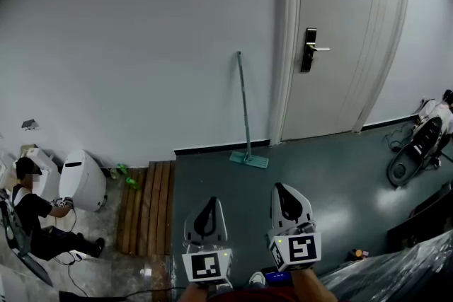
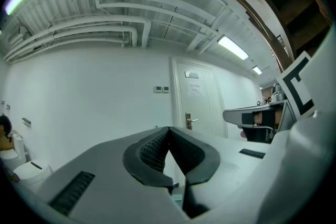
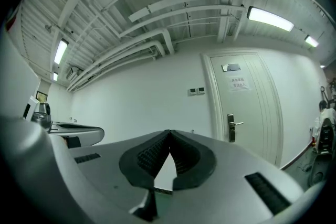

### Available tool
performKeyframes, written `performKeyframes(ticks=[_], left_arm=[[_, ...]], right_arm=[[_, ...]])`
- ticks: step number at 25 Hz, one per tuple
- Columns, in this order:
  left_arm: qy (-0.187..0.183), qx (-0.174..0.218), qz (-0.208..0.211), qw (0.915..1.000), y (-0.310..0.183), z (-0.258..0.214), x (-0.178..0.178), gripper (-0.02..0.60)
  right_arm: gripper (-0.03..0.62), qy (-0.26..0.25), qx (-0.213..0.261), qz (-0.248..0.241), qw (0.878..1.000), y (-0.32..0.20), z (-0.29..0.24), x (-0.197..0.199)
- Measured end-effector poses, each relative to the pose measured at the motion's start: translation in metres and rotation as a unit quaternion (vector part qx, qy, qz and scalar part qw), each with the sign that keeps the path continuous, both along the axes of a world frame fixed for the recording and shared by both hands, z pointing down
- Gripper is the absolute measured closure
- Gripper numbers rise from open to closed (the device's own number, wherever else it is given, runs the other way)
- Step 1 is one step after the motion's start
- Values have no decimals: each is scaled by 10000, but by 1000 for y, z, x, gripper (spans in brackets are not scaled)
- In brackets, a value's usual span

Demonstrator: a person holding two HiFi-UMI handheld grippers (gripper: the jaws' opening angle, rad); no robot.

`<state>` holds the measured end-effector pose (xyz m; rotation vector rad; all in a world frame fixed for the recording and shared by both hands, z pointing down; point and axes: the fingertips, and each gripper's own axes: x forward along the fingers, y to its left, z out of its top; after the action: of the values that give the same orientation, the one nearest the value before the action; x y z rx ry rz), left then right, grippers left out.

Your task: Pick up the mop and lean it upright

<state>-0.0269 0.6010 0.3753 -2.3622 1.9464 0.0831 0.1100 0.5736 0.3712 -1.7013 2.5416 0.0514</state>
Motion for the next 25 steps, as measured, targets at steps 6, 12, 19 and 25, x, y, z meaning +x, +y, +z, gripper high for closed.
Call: performKeyframes(ticks=[6,12,19,25], left_arm=[[-68,-3,-18,10000,-4,1,38,568],[-120,-19,-50,9999,-9,1,61,568],[-138,-52,-32,9999,-21,5,74,568],[-61,-9,55,10000,-41,8,75,568]], right_arm=[[577,-35,-60,-95,9999,-1,4,33],[576,-110,-85,-144,9998,-8,7,54],[576,-117,-60,-91,9999,-20,9,71],[576,-55,-23,-34,10000,-38,10,70]])
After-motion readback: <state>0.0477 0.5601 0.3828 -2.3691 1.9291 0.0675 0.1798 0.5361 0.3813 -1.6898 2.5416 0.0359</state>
